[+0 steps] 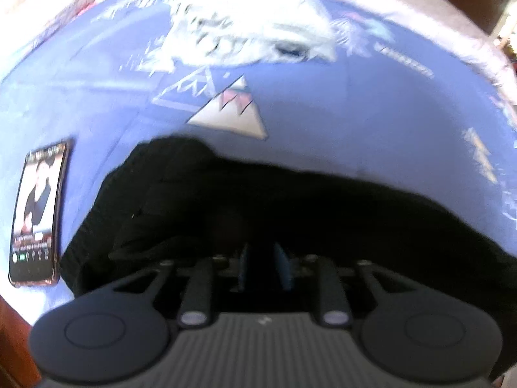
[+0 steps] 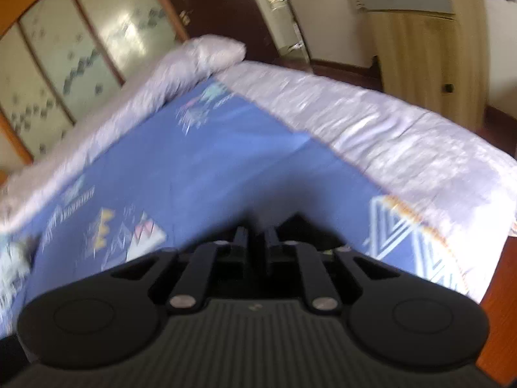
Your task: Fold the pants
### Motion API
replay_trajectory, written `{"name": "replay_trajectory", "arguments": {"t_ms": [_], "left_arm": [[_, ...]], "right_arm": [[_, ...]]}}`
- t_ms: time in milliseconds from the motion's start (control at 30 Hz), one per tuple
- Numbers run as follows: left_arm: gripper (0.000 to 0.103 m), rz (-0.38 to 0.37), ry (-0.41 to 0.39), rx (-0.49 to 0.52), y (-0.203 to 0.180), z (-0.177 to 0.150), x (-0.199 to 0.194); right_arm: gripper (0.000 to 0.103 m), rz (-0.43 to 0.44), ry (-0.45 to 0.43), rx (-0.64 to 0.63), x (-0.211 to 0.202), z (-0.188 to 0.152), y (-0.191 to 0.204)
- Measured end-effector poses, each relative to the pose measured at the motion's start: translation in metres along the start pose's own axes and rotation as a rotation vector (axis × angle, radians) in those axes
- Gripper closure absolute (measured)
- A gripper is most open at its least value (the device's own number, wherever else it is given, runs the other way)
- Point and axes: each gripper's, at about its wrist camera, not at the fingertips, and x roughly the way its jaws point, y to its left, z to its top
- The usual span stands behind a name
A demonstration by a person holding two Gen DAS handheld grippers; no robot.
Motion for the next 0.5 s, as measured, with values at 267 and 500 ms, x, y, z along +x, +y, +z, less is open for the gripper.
{"name": "replay_trajectory", "arguments": {"t_ms": [267, 500], "left_arm": [[0.070, -0.065, -0.052, 0.080, -0.028, -0.007, -0.022], [0.067, -0.052, -0.035, 0.077, -0.027, -0.008, -0.016]], "right_arm": [[0.044, 0.033, 0.093, -0.068, 0.022, -0.001, 0.008], [0.090, -0.099, 0.090, -0.058, 0.055, -0.022, 0.007]]}}
